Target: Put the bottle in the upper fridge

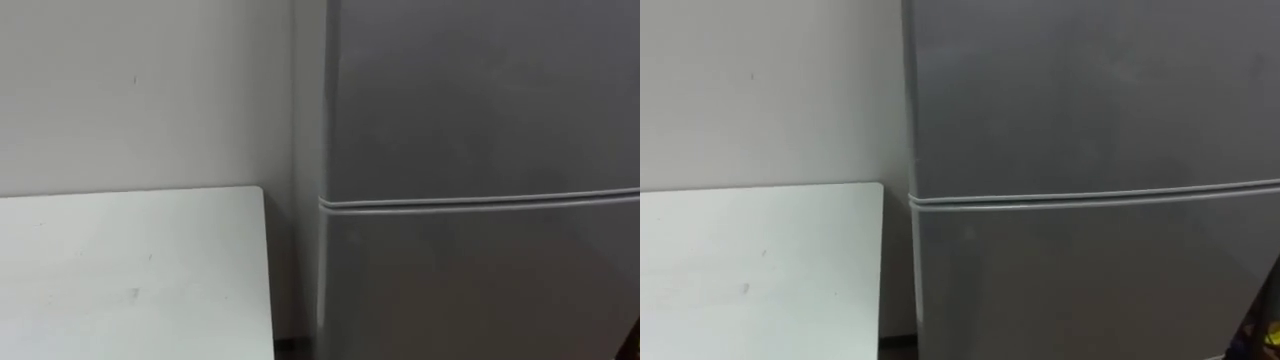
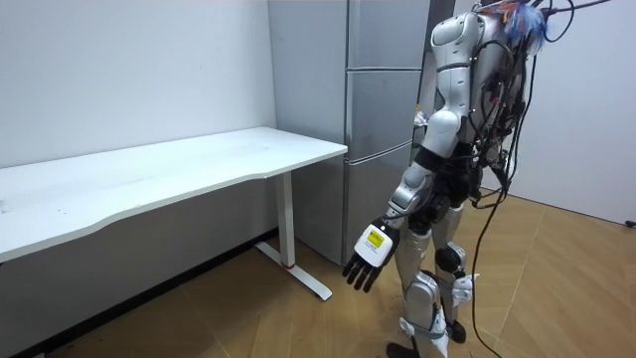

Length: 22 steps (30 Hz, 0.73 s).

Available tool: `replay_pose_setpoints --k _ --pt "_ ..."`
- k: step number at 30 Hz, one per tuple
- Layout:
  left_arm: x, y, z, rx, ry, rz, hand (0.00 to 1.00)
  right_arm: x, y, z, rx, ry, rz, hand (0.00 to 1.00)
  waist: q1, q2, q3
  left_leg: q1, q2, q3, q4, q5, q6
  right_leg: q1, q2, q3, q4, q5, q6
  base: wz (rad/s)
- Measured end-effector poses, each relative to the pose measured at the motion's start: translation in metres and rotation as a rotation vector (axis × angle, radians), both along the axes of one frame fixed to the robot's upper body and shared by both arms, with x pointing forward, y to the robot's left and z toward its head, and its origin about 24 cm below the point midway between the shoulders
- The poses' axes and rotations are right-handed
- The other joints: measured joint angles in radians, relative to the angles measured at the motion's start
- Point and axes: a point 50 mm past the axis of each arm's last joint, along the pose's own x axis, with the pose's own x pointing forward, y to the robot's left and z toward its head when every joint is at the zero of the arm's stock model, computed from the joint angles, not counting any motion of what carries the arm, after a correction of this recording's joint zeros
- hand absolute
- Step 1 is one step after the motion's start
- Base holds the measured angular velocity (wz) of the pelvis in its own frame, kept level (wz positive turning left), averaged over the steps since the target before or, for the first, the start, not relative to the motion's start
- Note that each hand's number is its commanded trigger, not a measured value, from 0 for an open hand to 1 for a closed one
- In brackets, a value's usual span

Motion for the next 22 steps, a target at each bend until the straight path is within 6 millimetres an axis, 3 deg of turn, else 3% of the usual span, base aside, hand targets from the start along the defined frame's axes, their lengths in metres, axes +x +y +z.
replay_pose_setpoints --k 4,8,12,15,22 --pt "-0.002 -0.004 -0.002 -0.011 0.008 0.005 0.00 -0.002 0.019 -0.011 0.123 0.025 0.192 0.00 0.010 0.009 -0.0024 0.000 -0.001 0.000 0.000 0.000 0.000 0.001 -0.001 -0.003 -0.001 0.000 0.000 0.01" --pt "0.002 -0.008 -0.004 -0.025 0.012 0.007 0.00 0.010 0.037 -0.018 0.236 0.007 0.443 0.00 0.011 0.011 -0.0016 0.000 0.000 -0.006 0.004 -0.001 0.000 0.007 -0.003 -0.022 -0.002 -0.002 -0.001 0.07" --pt "0.011 -0.017 -0.007 -0.043 0.002 -0.052 0.00 0.018 0.053 -0.023 0.322 0.001 0.654 0.00 0.043 0.015 -0.0001 0.016 0.000 -0.007 0.005 -0.002 -0.002 0.022 -0.002 -0.022 -0.003 -0.002 -0.001 0.01" --pt "0.015 -0.022 -0.008 -0.046 0.000 -0.089 0.00 0.023 0.062 -0.025 0.366 -0.001 0.771 0.00 0.059 0.019 0.0004 0.014 0.001 -0.017 0.010 -0.008 -0.002 0.027 -0.001 -0.025 -0.006 -0.002 0.000 0.04" --pt "0.014 -0.030 -0.010 -0.034 0.023 -0.134 0.00 0.033 0.068 -0.026 0.407 -0.012 0.862 0.00 0.061 0.023 0.0010 0.011 -0.001 -0.027 0.010 -0.009 -0.002 0.034 0.000 -0.028 -0.017 -0.003 0.001 0.04"
